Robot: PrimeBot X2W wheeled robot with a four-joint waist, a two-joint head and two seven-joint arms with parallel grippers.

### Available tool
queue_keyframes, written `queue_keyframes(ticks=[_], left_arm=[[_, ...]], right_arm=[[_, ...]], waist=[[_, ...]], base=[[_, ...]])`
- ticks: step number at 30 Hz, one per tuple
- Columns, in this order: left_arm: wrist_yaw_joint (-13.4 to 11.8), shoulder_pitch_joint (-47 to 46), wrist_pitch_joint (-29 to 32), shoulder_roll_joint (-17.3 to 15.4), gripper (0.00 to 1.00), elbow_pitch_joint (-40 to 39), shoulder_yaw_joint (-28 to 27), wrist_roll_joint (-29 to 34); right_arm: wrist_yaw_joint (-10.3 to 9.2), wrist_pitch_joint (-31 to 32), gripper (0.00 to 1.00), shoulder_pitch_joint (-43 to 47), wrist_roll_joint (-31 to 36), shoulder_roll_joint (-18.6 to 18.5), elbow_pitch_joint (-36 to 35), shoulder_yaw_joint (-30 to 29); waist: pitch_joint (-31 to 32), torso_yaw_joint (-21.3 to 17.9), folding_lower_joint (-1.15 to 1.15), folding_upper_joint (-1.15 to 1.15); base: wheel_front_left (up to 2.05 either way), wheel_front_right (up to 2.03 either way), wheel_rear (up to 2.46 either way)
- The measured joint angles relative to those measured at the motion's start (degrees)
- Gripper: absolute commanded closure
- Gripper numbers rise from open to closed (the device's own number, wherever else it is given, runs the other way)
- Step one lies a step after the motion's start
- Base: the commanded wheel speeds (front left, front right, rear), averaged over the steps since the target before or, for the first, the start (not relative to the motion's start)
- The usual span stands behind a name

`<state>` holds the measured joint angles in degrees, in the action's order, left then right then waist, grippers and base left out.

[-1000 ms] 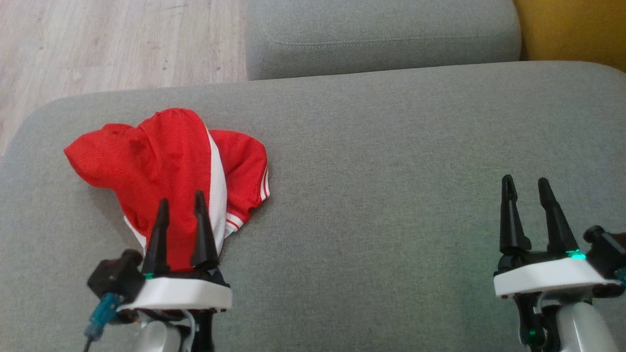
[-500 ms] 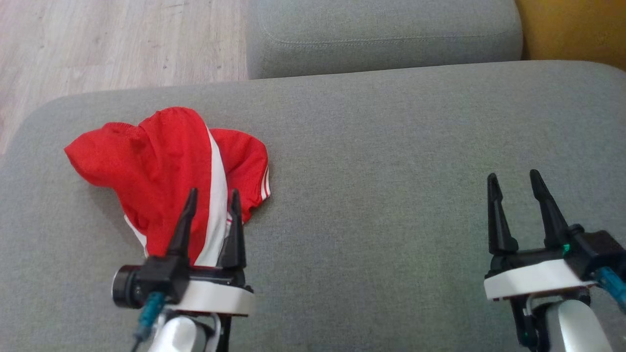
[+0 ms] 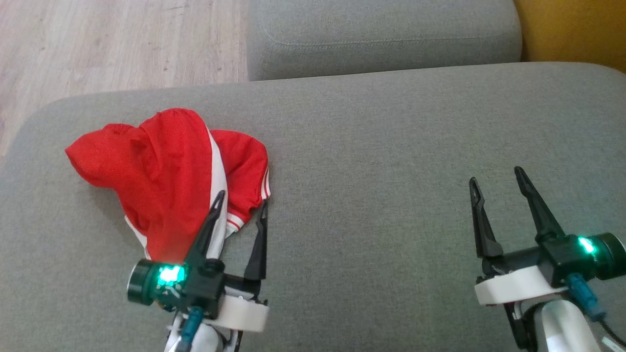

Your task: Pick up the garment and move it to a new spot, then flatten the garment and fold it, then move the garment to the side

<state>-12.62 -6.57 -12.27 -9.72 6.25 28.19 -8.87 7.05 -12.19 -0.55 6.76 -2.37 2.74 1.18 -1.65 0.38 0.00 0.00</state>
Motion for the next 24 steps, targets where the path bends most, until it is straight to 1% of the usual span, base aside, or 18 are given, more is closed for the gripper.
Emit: queue_keyframes(ticks=[4,13,18,21,24], left_arm=[[-0.59,-0.76,-0.60,-0.56,0.00,0.76,1.96,3.03],[-3.36,-1.95,-2.38,-1.91,0.00,1.74,6.02,9.83],[-4.03,-2.42,-2.44,-1.99,0.00,2.31,6.51,9.51],[-4.01,-2.42,-2.44,-1.67,0.00,2.31,5.78,7.42],[-3.43,-2.27,-2.44,-0.43,0.00,2.22,3.27,3.74]], right_arm=[[0.00,-0.73,0.00,0.00,3.34,-0.01,-0.25,0.35],[0.00,-2.21,0.00,0.05,11.57,-0.03,-1.49,1.31],[0.01,-2.29,0.00,0.15,10.60,-0.05,-1.70,1.42],[0.01,-2.29,0.00,0.15,9.23,-0.04,-1.74,1.48],[0.01,-2.29,0.00,0.18,5.11,-0.04,-1.62,0.59]], waist=[[0.09,-0.01,0.00,0.00],[0.39,-0.04,0.00,0.00],[0.31,0.17,0.00,0.00],[0.22,0.28,0.00,0.00],[0.05,0.37,0.00,0.00]], base=[[0.00,0.00,0.00],[0.00,0.00,0.00],[0.00,0.00,0.00],[0.00,0.00,0.00],[0.00,0.00,0.00]])
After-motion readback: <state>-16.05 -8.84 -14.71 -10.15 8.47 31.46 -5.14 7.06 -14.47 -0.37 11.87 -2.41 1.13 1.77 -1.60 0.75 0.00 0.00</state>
